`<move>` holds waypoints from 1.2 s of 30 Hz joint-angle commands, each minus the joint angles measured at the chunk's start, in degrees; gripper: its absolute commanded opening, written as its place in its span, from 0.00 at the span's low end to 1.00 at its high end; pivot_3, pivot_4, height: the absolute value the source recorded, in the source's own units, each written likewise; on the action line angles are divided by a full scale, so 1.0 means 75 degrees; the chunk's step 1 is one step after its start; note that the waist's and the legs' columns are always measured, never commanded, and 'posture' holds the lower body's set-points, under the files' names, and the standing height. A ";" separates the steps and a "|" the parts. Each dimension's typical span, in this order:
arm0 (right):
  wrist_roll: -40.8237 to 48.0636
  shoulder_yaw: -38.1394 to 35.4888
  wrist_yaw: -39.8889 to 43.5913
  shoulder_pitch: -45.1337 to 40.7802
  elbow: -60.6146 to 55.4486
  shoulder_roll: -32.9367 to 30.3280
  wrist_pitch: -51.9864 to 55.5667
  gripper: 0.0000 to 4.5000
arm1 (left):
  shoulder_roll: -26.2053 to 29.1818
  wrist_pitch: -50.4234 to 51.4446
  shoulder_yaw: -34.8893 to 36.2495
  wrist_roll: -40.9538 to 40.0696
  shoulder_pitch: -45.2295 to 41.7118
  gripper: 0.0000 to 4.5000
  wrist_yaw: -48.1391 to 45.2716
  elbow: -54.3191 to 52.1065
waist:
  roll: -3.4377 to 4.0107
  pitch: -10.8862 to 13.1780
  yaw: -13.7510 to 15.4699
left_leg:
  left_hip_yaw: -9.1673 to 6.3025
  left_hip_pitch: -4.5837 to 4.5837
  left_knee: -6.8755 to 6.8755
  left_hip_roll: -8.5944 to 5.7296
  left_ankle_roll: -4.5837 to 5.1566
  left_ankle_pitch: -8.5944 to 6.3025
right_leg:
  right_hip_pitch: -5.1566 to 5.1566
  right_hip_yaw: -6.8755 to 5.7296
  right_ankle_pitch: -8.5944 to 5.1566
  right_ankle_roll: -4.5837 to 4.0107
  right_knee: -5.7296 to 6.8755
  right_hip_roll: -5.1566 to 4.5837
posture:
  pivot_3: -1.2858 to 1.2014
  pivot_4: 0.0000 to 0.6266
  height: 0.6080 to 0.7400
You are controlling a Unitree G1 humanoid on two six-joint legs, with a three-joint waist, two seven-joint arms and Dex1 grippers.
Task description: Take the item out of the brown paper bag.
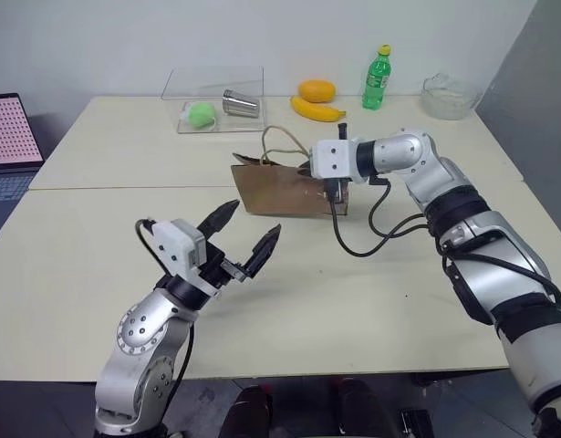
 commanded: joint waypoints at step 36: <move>0.1855 -0.3062 0.1441 0.2134 -0.4474 -0.1751 0.4085 0.99 | -0.0011 -0.0294 -0.0432 0.0389 -0.1037 1.00 0.0299 0.0352 | -0.0004 -0.0003 0.0064 | 0.0002 0.0009 0.0005 -0.0003 0.0003 -0.0001 | 0.0008 0.0003 0.0002 -0.0005 0.0020 0.0000 | 0.52 0.24 1.00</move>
